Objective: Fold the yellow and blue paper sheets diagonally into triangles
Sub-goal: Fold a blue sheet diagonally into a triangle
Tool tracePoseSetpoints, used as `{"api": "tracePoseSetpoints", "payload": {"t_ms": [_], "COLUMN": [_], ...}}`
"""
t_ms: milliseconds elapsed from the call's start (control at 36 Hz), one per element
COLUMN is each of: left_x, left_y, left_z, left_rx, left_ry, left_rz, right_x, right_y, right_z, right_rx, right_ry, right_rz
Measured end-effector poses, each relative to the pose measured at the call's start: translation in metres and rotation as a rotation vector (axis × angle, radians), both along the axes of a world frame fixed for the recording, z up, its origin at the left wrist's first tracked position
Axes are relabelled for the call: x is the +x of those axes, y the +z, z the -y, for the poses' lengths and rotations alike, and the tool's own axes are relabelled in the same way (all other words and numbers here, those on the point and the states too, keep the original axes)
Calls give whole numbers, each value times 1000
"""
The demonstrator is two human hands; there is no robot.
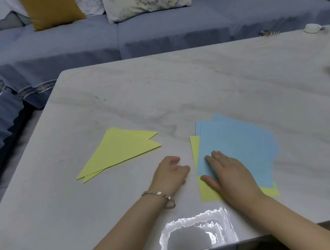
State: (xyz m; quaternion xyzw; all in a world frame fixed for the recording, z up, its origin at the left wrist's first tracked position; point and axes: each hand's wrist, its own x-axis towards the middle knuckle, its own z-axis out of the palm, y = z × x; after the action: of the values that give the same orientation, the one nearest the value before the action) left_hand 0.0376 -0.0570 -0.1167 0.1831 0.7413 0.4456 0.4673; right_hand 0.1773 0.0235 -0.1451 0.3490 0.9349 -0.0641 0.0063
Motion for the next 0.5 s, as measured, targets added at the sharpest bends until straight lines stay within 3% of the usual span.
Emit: {"api": "tracePoseSetpoints", "payload": {"t_ms": [167,306,500], "left_x": [10,13,20], "left_y": [2,-3,-3], "left_z": [-28,-36,-42], "left_rx": [-74,-98,-107], "left_ry": [28,-37,-77], "left_rz": [123,-91,-228], "right_x": [9,13,11], "right_y": [-1,1,-5], "right_z": [5,2,-2], "right_rx": [-192,-261,-251], "right_ry": [5,26,-42], "right_rz": [-247,-321,-345]}}
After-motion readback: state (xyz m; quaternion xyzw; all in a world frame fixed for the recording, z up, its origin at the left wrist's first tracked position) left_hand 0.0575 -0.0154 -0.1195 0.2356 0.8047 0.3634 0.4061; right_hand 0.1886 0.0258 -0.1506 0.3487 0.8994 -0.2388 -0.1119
